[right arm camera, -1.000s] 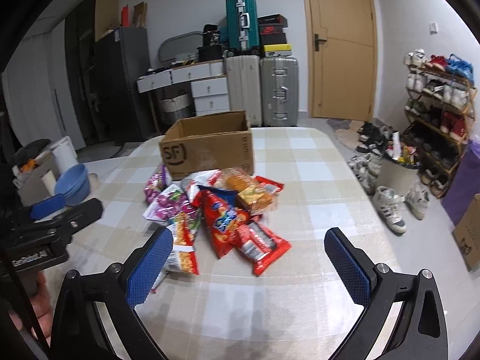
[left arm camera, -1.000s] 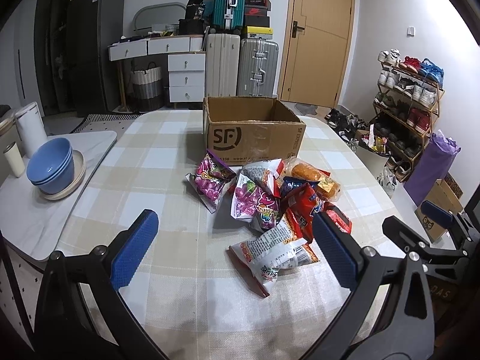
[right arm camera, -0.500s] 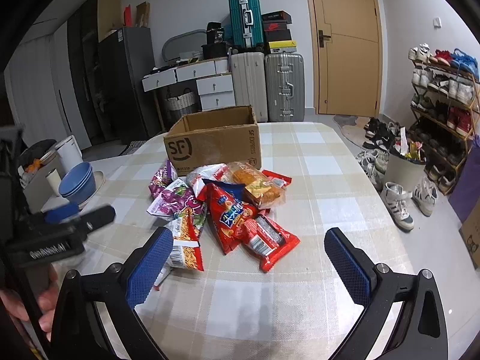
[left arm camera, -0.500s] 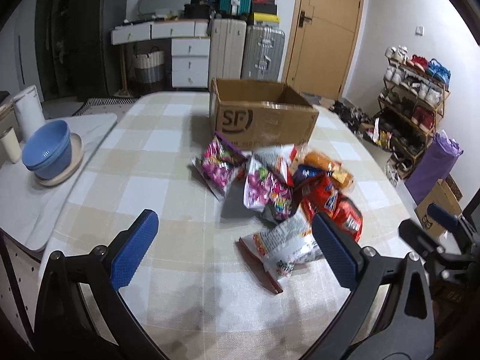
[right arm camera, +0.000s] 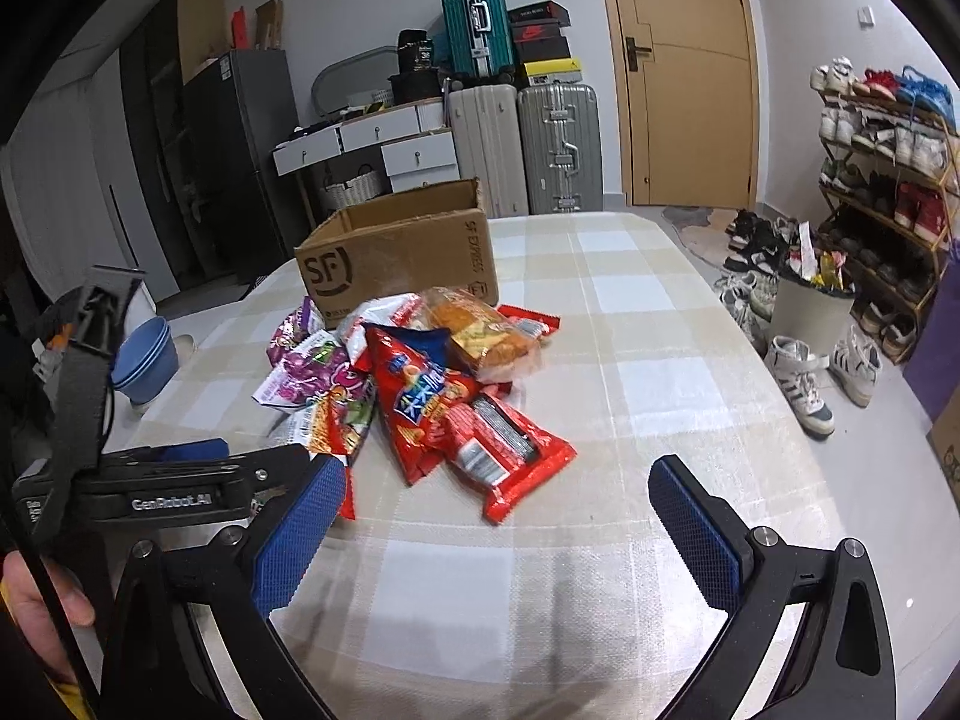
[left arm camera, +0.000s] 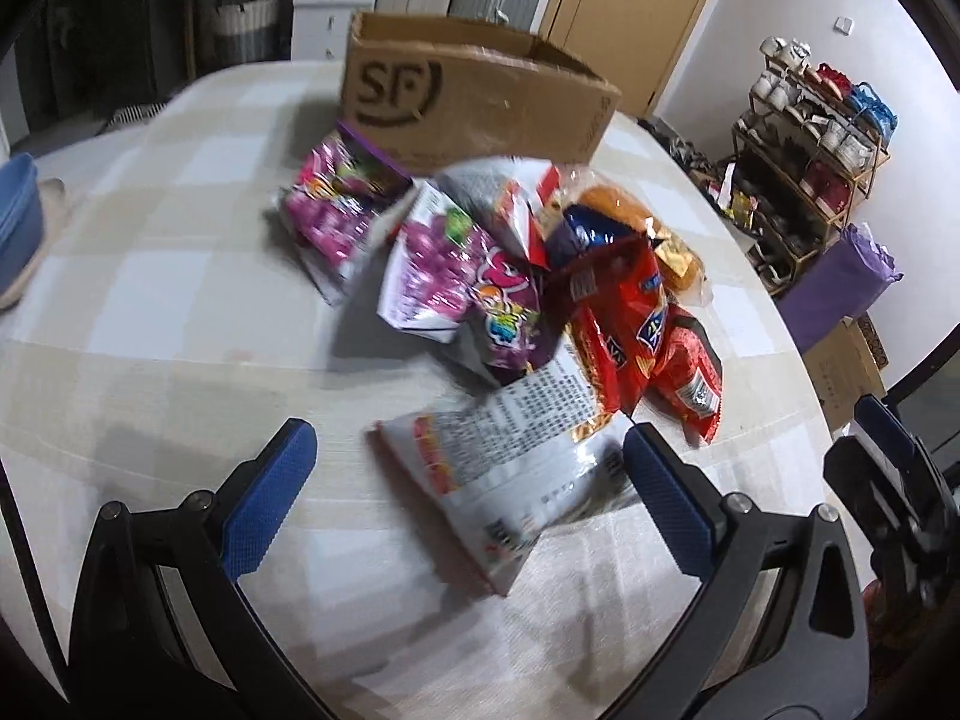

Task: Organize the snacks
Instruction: 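Lower the left tool onto the white chip bag and close it, then lower the right tool onto the red chip bag and close it while the left tool holds the white bag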

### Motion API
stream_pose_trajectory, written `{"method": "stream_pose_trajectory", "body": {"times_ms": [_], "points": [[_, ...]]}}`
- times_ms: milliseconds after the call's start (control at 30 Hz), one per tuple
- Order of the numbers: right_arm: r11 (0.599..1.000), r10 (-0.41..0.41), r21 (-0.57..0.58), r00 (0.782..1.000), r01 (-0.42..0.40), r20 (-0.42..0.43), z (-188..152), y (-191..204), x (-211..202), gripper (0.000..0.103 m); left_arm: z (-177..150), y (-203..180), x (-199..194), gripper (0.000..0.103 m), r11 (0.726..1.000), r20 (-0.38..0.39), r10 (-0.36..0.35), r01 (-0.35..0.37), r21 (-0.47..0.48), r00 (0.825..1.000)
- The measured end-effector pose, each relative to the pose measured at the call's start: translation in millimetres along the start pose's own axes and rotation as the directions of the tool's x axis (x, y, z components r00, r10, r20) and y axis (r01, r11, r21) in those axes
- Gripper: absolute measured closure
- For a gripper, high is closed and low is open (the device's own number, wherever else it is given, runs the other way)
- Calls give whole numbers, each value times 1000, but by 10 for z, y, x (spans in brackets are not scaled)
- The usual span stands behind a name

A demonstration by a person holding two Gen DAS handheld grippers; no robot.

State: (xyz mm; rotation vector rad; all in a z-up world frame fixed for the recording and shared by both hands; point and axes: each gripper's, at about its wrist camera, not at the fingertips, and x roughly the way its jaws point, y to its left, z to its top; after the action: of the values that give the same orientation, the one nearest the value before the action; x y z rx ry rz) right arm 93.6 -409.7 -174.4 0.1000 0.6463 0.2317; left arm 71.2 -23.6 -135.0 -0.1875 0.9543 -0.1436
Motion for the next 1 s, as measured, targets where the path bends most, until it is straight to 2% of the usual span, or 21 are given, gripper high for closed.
{"method": "stream_pose_trajectory", "body": {"times_ms": [233,267,300,400,500,600,733,1000], "points": [[1000,16,12,1000,-15,-25,-68,-62,97,0,24,-153,328,3,999,-43,-31,32,8,999],[1000,18,13,999,-18,-27,-80,-60,99,0,19,-170,387,6,999,-55,-33,34,7,998],[1000,20,16,999,-19,-29,-87,-64,109,0,6,-185,422,14,999,-63,-37,37,4,997],[999,26,26,999,-25,-38,-106,-81,139,0,-9,-188,480,31,995,-73,-97,96,-9,993],[999,27,30,999,-26,-43,-113,-76,140,0,-9,-262,535,42,994,-64,-101,103,28,993],[999,28,29,999,-27,-44,-121,-69,137,0,-23,-304,529,46,992,-41,-115,117,39,992],[996,84,41,996,-83,-26,-152,-75,89,0,-12,-272,498,47,973,-11,-226,226,38,974],[996,85,36,996,-84,-19,-94,-97,60,0,-9,-155,258,47,975,57,-224,223,9,973]]}}
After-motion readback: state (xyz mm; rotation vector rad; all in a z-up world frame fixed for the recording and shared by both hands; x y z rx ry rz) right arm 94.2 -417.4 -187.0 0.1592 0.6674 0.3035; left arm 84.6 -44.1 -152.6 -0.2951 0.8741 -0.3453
